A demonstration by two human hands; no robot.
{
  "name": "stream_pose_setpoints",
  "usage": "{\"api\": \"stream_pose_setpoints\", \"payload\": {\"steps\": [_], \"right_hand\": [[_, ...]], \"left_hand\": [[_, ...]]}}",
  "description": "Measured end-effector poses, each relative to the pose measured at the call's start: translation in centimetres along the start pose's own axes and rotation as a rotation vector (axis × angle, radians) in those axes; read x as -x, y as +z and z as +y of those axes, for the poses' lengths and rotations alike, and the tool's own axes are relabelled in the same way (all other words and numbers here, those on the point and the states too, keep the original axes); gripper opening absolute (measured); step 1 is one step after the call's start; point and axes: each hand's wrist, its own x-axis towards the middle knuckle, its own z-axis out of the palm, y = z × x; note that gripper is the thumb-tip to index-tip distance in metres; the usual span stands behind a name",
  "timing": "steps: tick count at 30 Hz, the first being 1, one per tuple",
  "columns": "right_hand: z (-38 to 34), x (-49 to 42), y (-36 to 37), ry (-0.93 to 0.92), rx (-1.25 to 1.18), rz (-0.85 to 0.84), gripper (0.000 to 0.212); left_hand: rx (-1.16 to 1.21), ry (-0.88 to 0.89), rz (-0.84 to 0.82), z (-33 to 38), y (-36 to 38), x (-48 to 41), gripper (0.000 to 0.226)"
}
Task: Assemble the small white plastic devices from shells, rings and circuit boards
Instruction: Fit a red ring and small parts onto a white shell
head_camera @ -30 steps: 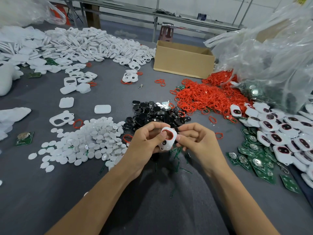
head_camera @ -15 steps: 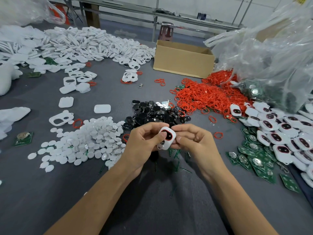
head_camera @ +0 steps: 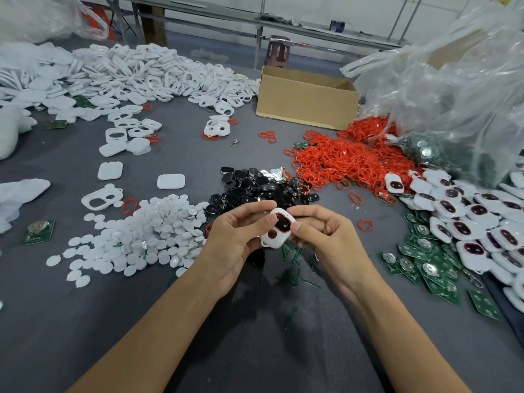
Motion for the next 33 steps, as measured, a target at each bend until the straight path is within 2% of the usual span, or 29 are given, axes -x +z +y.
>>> {"api": "stream_pose_setpoints", "payload": {"steps": [4,8,18,23,25,27,29,33], "right_hand": [[-0.1,0.1,0.1,-0.007,-0.035,-0.001,0.018],[-0.2,0.1,0.4,-0.014,-0.013,0.021,0.031],[-0.1,0.1,0.4,-0.056,-0.027,0.026,0.033],[-0.2,0.1,0.3,-0.063,-0.136,0.002,0.034],[-0.3,0.2,0.5,-0.076,-0.112,0.042,0.033],[-0.4,0.3,0.7,-0.130,0.008,0.112,0.032],[-0.5,0.6,0.8,-0.252,0.256,0.180,0.032],[-0.6,1.2,1.6,-0.488,0.723,0.186,0.036]], "left_hand": [[0.010,-0.017,-0.004,0.1,0.1,0.0,0.025],[-0.023,0.016,0.008,0.1,0.1,0.1,0.029],[-0.071,-0.002,-0.031,-0.3,0.1,0.1,0.024],[0.089,-0.105,-0.084,0.1,0.0,-0.1,0.027],[-0.018,-0.017,-0.014,-0.3,0.1,-0.1,0.022],[-0.263,0.125,0.069,-0.7,0.2,0.0,0.012],[-0.358,0.168,0.073,-0.9,0.5,0.3,0.004],[-0.170,0.034,0.022,-0.5,1.1,0.5,0.016]]}}
